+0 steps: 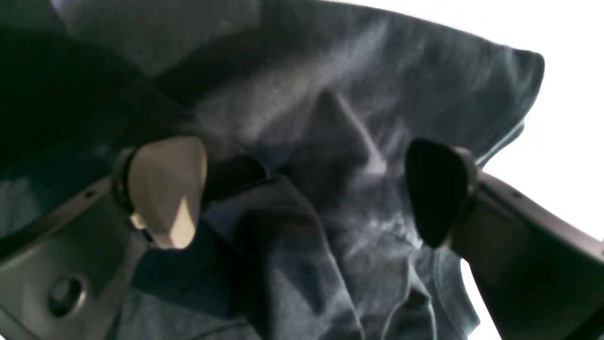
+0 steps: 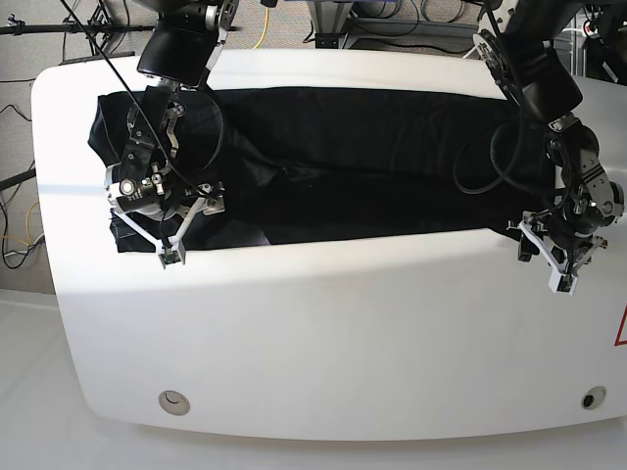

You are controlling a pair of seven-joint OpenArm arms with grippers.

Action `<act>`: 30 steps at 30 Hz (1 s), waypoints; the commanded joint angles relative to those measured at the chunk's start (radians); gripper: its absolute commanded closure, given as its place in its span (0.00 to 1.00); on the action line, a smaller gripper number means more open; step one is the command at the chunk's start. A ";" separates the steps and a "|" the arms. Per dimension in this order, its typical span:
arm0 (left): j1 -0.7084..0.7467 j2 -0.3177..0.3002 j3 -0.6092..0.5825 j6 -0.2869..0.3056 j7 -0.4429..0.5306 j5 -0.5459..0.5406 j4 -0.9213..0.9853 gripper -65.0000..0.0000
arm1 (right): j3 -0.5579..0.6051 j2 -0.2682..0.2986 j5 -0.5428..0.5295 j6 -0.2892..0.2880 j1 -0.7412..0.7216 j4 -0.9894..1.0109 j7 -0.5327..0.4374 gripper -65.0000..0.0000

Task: Fold the T-shirt properly
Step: 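Grasp the shirt strip end with the left gripper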

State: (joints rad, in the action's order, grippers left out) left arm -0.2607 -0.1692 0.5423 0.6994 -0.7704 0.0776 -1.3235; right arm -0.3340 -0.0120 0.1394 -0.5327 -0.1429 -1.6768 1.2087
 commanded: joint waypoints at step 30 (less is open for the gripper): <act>-0.019 -0.009 -0.004 -0.001 -0.090 -0.109 0.015 0.18 | 0.003 0.002 -0.004 -0.014 -0.017 -0.010 -0.001 0.00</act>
State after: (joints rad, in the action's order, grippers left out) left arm -0.2619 -0.1616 0.5400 0.6956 -0.8753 -0.0029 -1.2503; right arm -0.3325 -0.0135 0.1421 -0.5434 -0.1356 -1.6669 1.2144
